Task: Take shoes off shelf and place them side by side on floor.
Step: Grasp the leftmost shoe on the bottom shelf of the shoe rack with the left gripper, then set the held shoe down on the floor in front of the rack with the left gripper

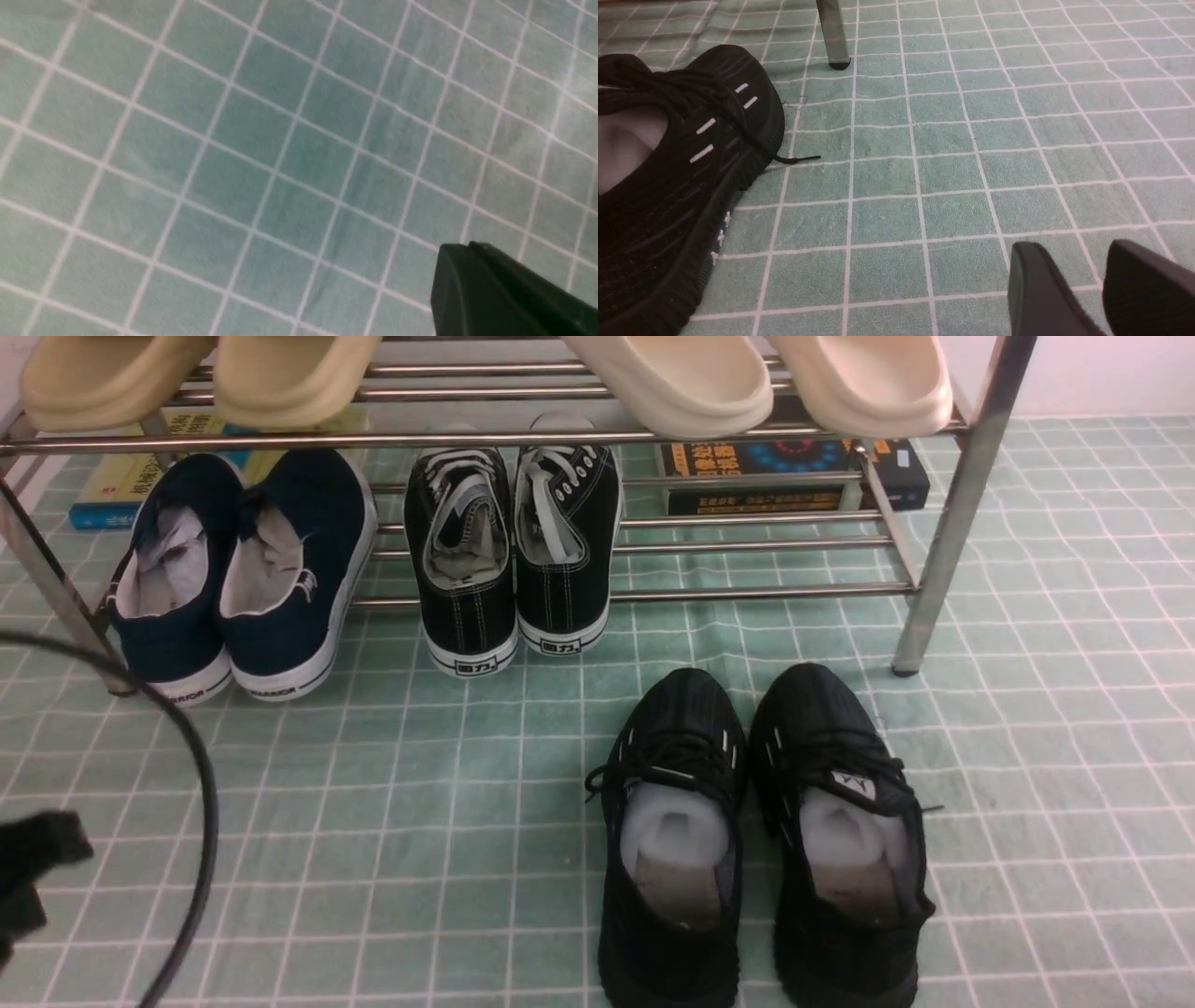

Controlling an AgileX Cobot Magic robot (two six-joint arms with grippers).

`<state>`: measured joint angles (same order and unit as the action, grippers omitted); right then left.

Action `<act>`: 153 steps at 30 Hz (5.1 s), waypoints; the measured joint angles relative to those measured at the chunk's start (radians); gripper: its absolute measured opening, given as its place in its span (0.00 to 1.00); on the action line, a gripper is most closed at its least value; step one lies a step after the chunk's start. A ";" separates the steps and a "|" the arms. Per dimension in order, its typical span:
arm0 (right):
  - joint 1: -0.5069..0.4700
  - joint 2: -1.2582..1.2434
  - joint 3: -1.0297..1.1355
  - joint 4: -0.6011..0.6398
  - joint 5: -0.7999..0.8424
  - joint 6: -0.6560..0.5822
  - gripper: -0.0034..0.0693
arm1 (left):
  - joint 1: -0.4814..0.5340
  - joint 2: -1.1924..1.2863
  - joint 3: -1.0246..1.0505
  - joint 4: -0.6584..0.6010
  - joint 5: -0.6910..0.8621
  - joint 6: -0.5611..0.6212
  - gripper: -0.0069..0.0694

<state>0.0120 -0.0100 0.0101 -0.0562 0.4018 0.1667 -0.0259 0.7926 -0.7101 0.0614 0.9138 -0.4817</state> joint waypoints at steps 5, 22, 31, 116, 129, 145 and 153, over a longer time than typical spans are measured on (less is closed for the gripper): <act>0.000 0.000 0.000 0.000 0.000 0.000 0.38 | 0.000 0.214 -0.172 0.135 -0.111 -0.104 0.20; 0.000 0.000 0.000 0.001 0.000 0.000 0.38 | 0.000 0.552 -0.362 0.390 -0.291 -0.540 0.45; 0.000 0.000 0.000 0.001 0.000 0.000 0.38 | 0.155 0.487 -0.417 0.088 -0.028 -0.071 0.10; 0.000 0.000 0.000 0.000 -0.001 0.000 0.38 | 0.290 0.346 -0.383 0.093 0.195 0.169 0.14; 0.000 0.000 0.000 0.000 -0.001 0.000 0.38 | 0.290 0.289 -0.013 -0.008 -0.122 0.153 0.14; 0.000 0.000 0.001 0.000 -0.001 0.000 0.38 | 0.290 0.289 0.096 -0.030 -0.345 0.146 0.14; 0.000 0.000 0.001 0.000 -0.001 0.000 0.38 | 0.290 0.332 0.096 -0.085 -0.349 0.196 0.14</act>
<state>0.0120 -0.0100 0.0111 -0.0561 0.4010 0.1667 0.2640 1.1246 -0.6138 -0.0238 0.5644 -0.2861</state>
